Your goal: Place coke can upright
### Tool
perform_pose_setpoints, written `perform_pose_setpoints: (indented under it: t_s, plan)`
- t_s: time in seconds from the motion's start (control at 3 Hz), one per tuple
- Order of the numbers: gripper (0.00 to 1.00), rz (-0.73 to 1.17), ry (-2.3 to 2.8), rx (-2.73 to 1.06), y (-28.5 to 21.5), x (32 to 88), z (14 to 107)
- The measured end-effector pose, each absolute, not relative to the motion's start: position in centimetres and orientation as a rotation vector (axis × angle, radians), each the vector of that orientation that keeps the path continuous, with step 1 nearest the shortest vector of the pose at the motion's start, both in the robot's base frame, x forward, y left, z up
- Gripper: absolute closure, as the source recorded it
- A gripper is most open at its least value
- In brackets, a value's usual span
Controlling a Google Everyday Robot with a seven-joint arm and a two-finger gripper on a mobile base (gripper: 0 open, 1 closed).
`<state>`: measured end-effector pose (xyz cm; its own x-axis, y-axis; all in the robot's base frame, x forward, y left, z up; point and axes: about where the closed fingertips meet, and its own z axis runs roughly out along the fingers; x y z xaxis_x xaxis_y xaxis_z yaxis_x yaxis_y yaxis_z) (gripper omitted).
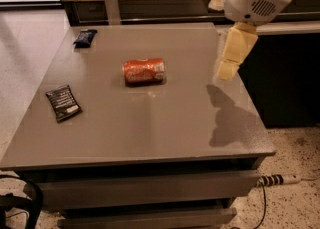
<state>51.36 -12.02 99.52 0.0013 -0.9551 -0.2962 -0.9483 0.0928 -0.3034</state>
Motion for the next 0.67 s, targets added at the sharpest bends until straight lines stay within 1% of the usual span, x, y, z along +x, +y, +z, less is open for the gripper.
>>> perform_pose_setpoints:
  t_s: [0.33, 0.67]
  plan:
    - [0.00, -0.039, 1.903, -1.947, -7.9, 53.6, 98.1]
    - [0.00, -0.125, 1.875, -2.009, -4.5, 55.3, 96.8]
